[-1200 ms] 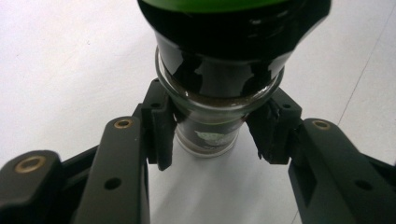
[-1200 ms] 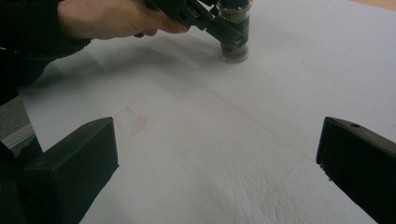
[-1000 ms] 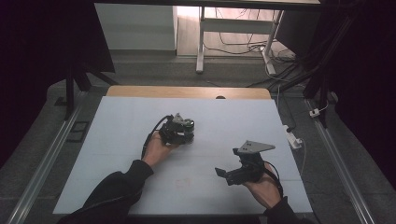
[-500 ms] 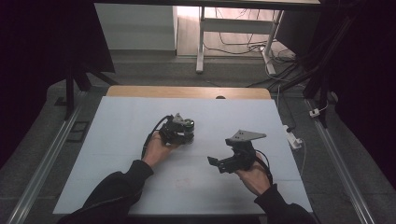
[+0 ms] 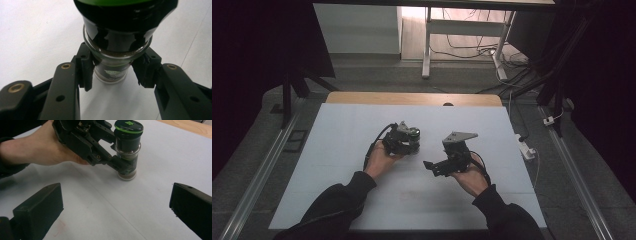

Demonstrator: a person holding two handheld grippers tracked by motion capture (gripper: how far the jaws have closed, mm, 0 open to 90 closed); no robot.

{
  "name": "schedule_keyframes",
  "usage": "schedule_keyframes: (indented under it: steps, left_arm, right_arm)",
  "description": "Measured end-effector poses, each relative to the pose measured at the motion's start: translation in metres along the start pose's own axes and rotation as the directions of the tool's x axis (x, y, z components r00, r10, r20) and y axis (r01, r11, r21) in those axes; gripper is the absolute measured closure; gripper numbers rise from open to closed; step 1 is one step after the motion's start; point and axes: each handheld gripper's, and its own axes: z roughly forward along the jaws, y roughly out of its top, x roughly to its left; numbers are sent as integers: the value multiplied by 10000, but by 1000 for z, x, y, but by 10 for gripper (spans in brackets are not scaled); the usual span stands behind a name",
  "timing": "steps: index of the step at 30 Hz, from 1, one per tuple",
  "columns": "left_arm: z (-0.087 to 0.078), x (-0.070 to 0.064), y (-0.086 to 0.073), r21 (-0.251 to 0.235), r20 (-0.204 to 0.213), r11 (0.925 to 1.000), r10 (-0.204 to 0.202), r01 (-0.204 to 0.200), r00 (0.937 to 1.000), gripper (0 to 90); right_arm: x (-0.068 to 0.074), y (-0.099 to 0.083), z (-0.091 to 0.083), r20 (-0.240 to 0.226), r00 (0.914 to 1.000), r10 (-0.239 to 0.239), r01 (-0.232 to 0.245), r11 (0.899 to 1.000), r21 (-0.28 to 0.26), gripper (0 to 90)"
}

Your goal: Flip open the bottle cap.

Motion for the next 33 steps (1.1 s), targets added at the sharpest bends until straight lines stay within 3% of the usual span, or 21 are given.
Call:
schedule_keyframes:
  steps: [10,20,24,25,27,28,31,33]
  left_arm:
    - [0,0,0,20,5,10000,4,-4,10000,535]
    - [0,0,0,55,8,10000,6,-6,10000,535]
    - [0,0,0,51,14,10000,-14,14,10000,535]
    - [0,0,0,50,10,10000,-2,2,10000,535]
    - [0,0,0,48,11,10000,-7,7,10000,535]
    - [0,0,0,48,13,10000,-7,7,10000,535]
    - [0,0,0,55,16,10000,2,-2,10000,535]
    - [0,0,0,52,26,10000,-10,10,10000,535]
  right_arm:
    - [-7,10,23,91,9999,86,-88,9995,318,0]
    - [-15,17,43,375,9992,-143,121,9983,569,0]
    - [-17,19,43,279,9987,-433,416,9974,586,186]
    - [-18,21,42,-15,9987,-509,509,9973,530,359]
    - [-18,22,42,-105,9985,-540,545,9971,530,407]
    - [-18,24,42,-277,9983,-507,520,9974,505,528]
    - [-18,28,44,-624,9972,-408,441,9977,523,663]
    - [-18,29,45,-810,9962,-336,380,9978,542,688]
